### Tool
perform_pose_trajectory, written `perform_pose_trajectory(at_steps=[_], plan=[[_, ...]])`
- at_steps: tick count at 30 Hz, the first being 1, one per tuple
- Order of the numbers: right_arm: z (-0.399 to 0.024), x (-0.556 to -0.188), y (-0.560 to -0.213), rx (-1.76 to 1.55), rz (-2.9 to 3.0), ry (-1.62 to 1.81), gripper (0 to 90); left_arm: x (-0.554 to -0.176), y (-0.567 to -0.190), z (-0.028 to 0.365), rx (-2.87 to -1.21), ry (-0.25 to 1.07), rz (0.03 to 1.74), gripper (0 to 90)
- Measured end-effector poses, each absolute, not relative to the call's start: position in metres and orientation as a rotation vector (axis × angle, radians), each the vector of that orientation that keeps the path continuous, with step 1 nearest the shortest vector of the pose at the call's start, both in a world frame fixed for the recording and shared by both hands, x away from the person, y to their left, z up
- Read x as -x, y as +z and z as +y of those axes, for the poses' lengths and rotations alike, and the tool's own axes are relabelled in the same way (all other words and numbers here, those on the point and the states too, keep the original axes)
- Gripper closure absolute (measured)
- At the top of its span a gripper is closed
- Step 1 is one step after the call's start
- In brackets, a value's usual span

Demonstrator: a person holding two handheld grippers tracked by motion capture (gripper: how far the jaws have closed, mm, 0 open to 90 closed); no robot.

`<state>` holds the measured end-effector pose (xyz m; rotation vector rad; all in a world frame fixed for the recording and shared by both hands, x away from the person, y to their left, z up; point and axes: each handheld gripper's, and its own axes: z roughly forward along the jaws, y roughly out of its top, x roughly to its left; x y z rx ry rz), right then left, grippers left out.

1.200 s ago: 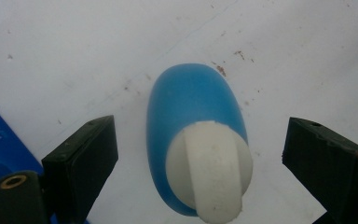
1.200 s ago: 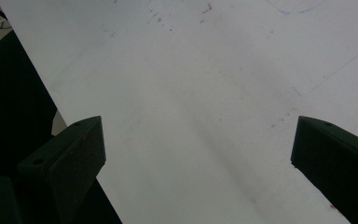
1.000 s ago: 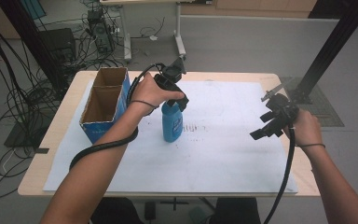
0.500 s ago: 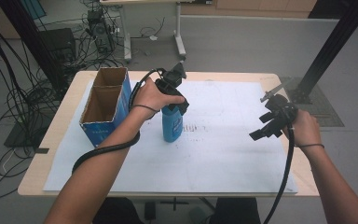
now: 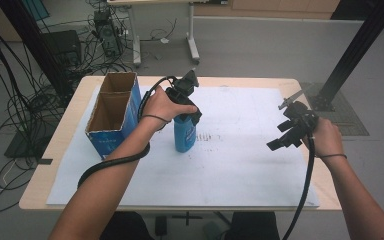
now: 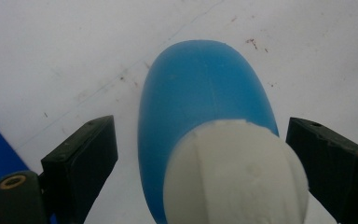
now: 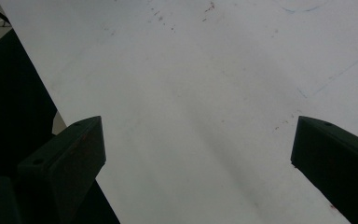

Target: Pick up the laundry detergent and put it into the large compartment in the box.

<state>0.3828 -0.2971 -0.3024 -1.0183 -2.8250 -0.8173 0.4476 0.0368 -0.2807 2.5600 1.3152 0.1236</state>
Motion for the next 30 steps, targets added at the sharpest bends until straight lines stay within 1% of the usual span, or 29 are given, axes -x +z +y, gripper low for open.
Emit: perform_pose_trajectory(at_steps=[30], plan=[[-0.2986,-0.3826,-0.3017,1.016,-2.833,-0.804,2.9,-0.4463,-0.2774,0.0365,-2.557,0.128,1.315,10.3]])
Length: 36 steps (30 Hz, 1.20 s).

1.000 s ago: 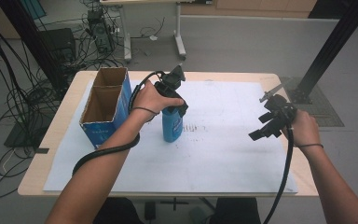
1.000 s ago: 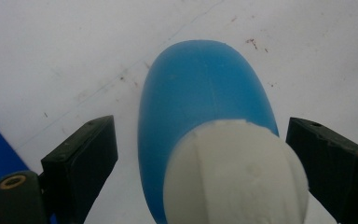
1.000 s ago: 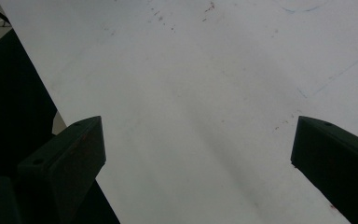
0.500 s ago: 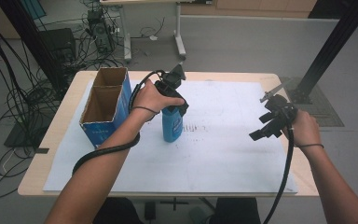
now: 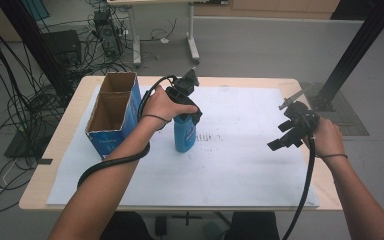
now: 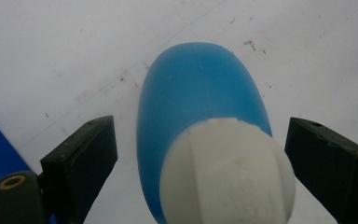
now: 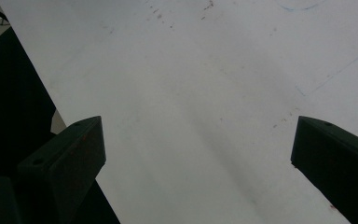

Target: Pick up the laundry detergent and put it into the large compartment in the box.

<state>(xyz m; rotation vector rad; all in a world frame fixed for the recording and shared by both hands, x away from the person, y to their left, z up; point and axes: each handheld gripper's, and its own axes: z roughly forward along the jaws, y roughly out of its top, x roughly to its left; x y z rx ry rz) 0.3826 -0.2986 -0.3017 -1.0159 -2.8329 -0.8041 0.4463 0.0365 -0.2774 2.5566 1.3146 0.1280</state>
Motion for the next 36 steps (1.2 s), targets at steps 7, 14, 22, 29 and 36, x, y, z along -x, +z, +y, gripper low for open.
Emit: perform_pose_trajectory(at_steps=[7,14,22,29,36], plan=[[-0.2987,-0.3828,-0.3005,1.018,-2.834,-0.807,2.9,-0.4461,-0.2776,0.0364,-2.551,0.129,1.321,10.3],[-0.2986,-0.3835,-0.3000,1.018,-2.835,-0.805,2.9,-0.4466,-0.2777,0.0363,-2.557,0.129,1.313,10.3],[-0.2979,-0.3843,-0.3002,1.014,-2.836,-0.805,2.9,-0.4466,-0.2786,0.0359,-2.558,0.125,1.310,10.3],[-0.2971,-0.3851,-0.3005,1.005,-2.841,-0.791,2.9,-0.4463,-0.2783,0.0375,-2.554,0.126,1.317,10.2],[-0.2961,-0.3854,-0.3003,0.989,-2.851,-0.789,3.0,-0.4463,-0.2779,0.0388,-2.557,0.124,1.312,10.3]])
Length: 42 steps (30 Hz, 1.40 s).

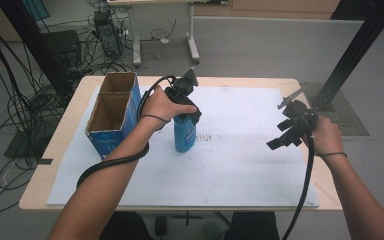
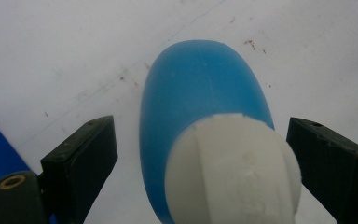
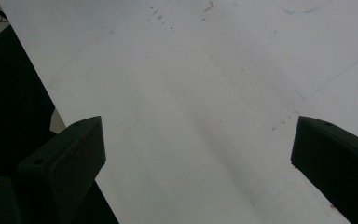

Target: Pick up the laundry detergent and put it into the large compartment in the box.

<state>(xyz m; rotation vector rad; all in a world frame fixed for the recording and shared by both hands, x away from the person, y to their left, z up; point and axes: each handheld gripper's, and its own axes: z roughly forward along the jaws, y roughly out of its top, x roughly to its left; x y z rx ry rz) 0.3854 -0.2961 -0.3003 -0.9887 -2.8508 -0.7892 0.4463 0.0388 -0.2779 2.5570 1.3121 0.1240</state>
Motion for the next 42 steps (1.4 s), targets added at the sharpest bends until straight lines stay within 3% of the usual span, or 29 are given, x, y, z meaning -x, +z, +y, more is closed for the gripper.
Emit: perform_pose_trajectory(at_steps=[42], plan=[[-0.2964,-0.3836,-0.2996,1.006,-2.836,-0.797,2.9,-0.4443,-0.2763,0.0380,-2.540,0.120,1.339,10.5]])
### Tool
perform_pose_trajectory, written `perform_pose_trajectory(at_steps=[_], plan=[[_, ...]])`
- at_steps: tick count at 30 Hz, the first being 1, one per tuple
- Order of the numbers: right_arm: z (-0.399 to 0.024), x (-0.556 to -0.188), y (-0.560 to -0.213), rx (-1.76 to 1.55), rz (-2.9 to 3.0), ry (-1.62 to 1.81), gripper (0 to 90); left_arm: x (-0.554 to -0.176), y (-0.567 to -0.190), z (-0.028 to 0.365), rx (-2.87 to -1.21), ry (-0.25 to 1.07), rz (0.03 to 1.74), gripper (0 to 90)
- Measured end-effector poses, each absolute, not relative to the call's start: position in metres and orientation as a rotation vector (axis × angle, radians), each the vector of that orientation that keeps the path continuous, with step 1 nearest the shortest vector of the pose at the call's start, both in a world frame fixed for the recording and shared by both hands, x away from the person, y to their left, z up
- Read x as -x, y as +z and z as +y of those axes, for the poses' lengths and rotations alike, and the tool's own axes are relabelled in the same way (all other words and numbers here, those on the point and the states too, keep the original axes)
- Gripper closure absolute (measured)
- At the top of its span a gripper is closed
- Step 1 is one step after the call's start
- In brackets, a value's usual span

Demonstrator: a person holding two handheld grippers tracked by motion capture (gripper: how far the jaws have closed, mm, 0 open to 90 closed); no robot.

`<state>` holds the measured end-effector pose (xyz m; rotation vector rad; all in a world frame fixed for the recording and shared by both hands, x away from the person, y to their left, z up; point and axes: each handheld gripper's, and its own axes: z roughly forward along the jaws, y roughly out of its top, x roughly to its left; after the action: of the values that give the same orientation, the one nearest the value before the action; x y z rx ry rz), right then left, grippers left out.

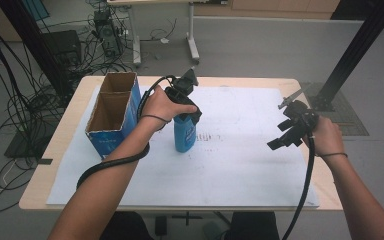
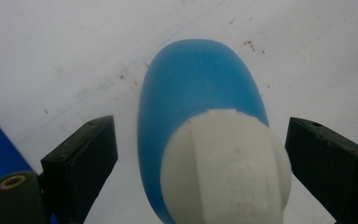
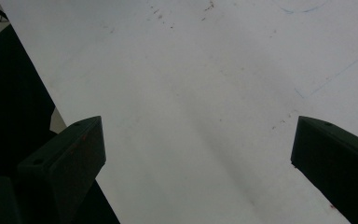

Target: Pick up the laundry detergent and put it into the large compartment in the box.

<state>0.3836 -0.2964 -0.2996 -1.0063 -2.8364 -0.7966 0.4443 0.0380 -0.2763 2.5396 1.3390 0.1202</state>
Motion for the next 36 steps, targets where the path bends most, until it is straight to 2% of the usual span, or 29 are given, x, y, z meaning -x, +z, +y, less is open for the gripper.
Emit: perform_pose_trajectory(at_steps=[9,11,20,36], plan=[[-0.2969,-0.3833,-0.3004,0.999,-2.841,-0.797,2.9,-0.4454,-0.2778,0.0383,-2.540,0.119,1.348,11.6],[-0.2973,-0.3833,-0.3007,0.996,-2.843,-0.801,2.9,-0.4452,-0.2779,0.0379,-2.543,0.126,1.347,15.8],[-0.2978,-0.3826,-0.3014,1.001,-2.837,-0.798,2.9,-0.4446,-0.2783,0.0359,-2.552,0.106,1.349,24.2],[-0.2953,-0.3831,-0.3021,0.997,-2.833,-0.805,2.9,-0.4442,-0.2787,0.0361,-2.558,0.109,1.368,36.4]])
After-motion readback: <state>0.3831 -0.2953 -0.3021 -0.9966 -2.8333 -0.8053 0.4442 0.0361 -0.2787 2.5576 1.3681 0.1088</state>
